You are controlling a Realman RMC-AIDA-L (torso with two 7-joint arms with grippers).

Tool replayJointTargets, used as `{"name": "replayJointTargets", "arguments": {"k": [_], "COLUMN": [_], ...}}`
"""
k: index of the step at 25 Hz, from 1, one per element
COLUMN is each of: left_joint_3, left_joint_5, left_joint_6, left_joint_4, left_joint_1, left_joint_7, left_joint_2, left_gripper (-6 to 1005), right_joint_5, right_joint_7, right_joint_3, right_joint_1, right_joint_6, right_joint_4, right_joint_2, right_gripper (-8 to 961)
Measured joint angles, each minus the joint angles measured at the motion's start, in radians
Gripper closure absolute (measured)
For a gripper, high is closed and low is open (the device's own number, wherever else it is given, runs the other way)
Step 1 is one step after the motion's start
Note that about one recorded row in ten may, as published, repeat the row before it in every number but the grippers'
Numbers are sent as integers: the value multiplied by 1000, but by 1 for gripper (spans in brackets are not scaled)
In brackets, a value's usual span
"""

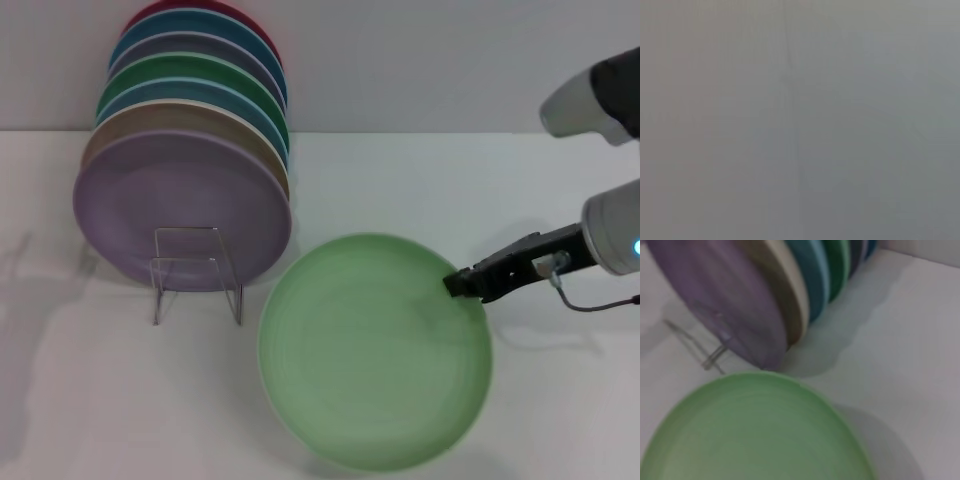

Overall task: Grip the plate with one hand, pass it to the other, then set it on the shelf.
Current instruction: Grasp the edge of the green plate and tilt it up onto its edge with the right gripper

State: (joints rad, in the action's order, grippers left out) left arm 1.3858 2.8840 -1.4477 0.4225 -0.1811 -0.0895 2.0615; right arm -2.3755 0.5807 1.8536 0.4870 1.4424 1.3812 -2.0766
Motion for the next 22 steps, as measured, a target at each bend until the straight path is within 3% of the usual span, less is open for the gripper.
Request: {"name": "replayJointTargets", "arguments": {"k": [2,3,4,5,6,8,9,10,12,14,15,18,19,20,21,22], "left_joint_3": [-25,-43,-75,-75,-101,-124,-140,-140,-155,-174,-174,-182,-184,-184,-184,-184], "left_joint_5": [5,5,6,6,6,5,6,6,6,6,6,5,5,5,4,-2], "left_joint_6": [88,157,300,300,478,708,896,896,1021,1212,1212,1417,1477,1477,1529,1694], "left_joint_4": [123,214,377,377,542,736,893,893,1016,1193,1193,1358,1405,1405,1439,1528], "left_joint_1": [45,75,124,124,161,195,210,210,217,221,221,218,214,214,210,191], "left_joint_7": [-6,-9,-9,-9,-11,-37,-91,-91,-133,-175,-175,-163,-149,-149,-133,-59], "left_joint_2": [-13,-27,-56,-56,-93,-140,-181,-181,-222,-284,-284,-315,-316,-316,-315,-289], "left_gripper": [202,202,202,202,202,202,202,202,202,202,202,202,202,202,202,202], "right_joint_5": [35,61,118,118,157,257,382,382,529,710,710,800,873,873,972,972], "right_joint_7": [62,103,189,189,244,375,520,520,690,904,904,1062,1207,1207,1366,1366], "right_joint_3": [-5,-8,-11,-11,-12,-11,-11,-11,-9,0,0,20,25,25,22,22], "right_joint_1": [-46,-80,-151,-151,-183,-256,-313,-313,-355,-377,-377,-365,-359,-359,-359,-359], "right_joint_6": [-8,-27,-87,-87,-128,-215,-293,-293,-348,-374,-374,-380,-379,-379,-372,-372], "right_joint_4": [61,100,165,165,181,186,152,152,78,-56,-56,-177,-259,-259,-331,-331], "right_joint_2": [-1,-2,-2,-2,-3,-3,-4,-4,-6,-6,-6,-4,-4,-4,-5,-5], "right_gripper": [933,933,933,933,933,933,933,933,933,933,933,934,934,934,934,934]}}
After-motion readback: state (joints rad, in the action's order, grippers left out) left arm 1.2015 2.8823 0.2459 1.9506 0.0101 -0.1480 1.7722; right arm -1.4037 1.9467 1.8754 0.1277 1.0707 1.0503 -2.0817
